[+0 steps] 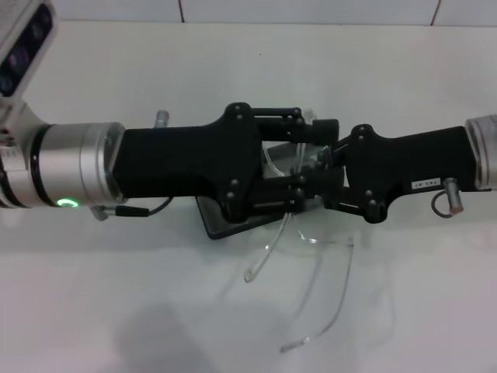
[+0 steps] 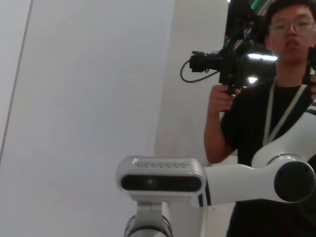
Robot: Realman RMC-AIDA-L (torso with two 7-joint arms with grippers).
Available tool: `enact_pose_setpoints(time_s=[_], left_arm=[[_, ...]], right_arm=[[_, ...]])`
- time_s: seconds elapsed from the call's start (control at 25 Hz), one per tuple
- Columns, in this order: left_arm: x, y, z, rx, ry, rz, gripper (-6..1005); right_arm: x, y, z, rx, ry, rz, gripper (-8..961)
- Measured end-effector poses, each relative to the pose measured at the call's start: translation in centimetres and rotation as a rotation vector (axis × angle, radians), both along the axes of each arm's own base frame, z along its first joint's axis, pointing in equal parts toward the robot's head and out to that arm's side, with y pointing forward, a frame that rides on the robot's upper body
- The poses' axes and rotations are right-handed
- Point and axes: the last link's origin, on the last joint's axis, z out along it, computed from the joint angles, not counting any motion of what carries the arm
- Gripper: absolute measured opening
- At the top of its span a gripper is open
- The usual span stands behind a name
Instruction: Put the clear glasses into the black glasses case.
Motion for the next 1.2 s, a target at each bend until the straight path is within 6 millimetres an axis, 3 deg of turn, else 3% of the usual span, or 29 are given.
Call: enact_pose_setpoints(time_s=[0.8,1.2], left_arm=[[0.0,0.4,-1.1,-0.026,0.012,0.025,604],[-0.2,0.4,-0.3,-0.008,-0.009,0.030,610]], right_arm=[[-1.1,-0.4,0.5,-0.035,0.059,0.022,120],[1.1,0.7,2.7,0.089,0.128,-0.106,120]])
